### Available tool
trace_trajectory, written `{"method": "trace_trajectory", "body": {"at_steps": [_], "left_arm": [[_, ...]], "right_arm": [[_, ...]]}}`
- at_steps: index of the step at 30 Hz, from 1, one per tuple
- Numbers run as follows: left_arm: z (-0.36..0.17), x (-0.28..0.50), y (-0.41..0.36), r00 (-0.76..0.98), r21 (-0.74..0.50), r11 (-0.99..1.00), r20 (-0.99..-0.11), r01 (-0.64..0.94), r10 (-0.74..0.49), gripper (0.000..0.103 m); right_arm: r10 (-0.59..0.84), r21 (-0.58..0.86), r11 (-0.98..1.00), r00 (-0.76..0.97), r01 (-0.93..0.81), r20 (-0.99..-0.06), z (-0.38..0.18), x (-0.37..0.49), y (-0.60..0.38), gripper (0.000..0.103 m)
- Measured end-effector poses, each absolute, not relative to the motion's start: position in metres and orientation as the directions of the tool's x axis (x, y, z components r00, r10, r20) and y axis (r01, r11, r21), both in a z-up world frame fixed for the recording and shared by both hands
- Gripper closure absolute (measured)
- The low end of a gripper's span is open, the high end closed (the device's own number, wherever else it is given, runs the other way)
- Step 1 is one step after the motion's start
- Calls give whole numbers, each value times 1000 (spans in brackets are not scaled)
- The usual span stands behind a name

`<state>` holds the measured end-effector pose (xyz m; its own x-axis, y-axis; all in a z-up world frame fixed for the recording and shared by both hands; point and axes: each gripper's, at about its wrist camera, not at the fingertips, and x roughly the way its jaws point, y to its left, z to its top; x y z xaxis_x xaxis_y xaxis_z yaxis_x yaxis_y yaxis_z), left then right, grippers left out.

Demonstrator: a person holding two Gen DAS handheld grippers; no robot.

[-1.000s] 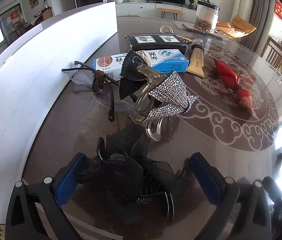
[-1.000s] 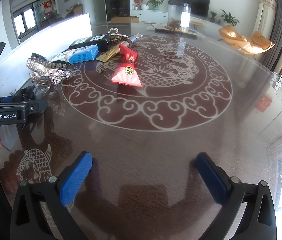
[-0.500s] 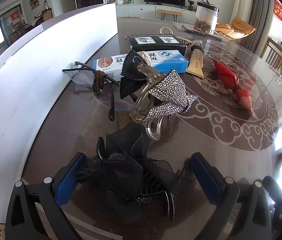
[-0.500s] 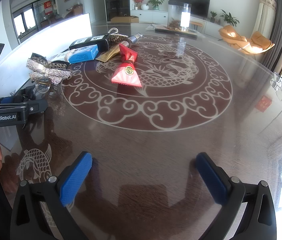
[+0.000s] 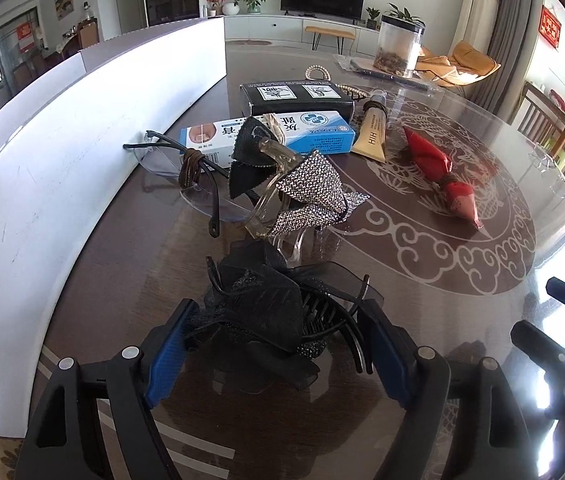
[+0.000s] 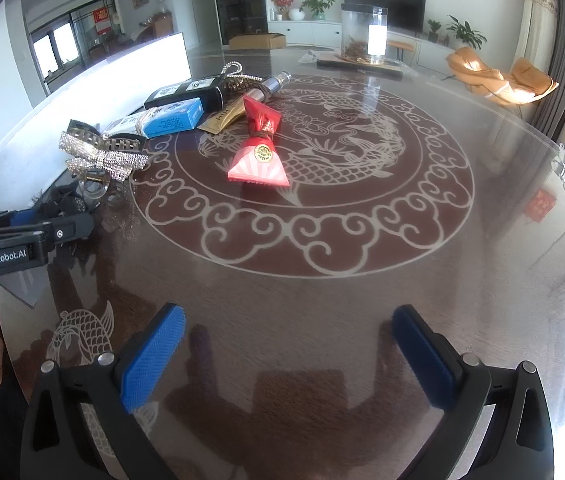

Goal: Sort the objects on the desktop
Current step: 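Lift the black mesh accessory with the left tool while the right tool grasps the red candy packet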

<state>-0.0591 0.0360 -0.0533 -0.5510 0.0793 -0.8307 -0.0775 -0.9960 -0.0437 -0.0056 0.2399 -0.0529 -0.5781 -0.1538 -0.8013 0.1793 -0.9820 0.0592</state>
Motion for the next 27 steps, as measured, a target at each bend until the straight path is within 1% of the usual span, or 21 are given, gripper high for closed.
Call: {"method": "trace_trajectory", "body": {"at_steps": [2,5,8,11,12,13,14,15,16,23,27], "left_arm": [[-52,-58,41,-563,-20,-996,-824,-89,67,23],[-52,-57,46,-570,7,-995,-820,-99,51,23],[-50,-56,45,-581,6,-995,-813,-95,51,23],[-47,-54,40,-592,-12,-996,-804,-87,61,23],[-46,-53,38,-595,-20,-996,-801,-84,66,23],[-44,-53,36,-599,-29,-996,-797,-82,72,23],[-43,-52,35,-606,-38,-996,-792,-80,79,23],[-41,-51,33,-614,-49,-996,-785,-80,88,23],[-39,-50,31,-622,-61,-995,-777,-80,98,23],[-19,-35,23,-692,-128,-988,-706,-88,153,23],[7,-14,11,-733,-170,-983,-660,-73,168,23]], "right_arm": [[-167,78,-982,-584,174,-794,-39,-27,241,0],[-182,57,-968,-524,245,-832,-31,-73,221,0],[-136,-34,-949,-504,314,-853,-35,-112,192,0],[-115,-52,-940,-457,337,-882,-47,-144,174,1],[-117,-44,-938,-431,345,-895,-52,-152,172,3],[-120,-38,-934,-412,354,-903,-56,-156,169,20],[-160,0,-930,-407,367,-899,-54,-157,170,39],[-143,-20,-934,-425,357,-894,-51,-156,171,56],[-136,-25,-937,-427,349,-894,-48,-153,173,84],[-171,-41,-921,-498,386,-850,-13,-98,200,84],[-211,-24,-916,-534,399,-818,15,-76,208,84]]}}
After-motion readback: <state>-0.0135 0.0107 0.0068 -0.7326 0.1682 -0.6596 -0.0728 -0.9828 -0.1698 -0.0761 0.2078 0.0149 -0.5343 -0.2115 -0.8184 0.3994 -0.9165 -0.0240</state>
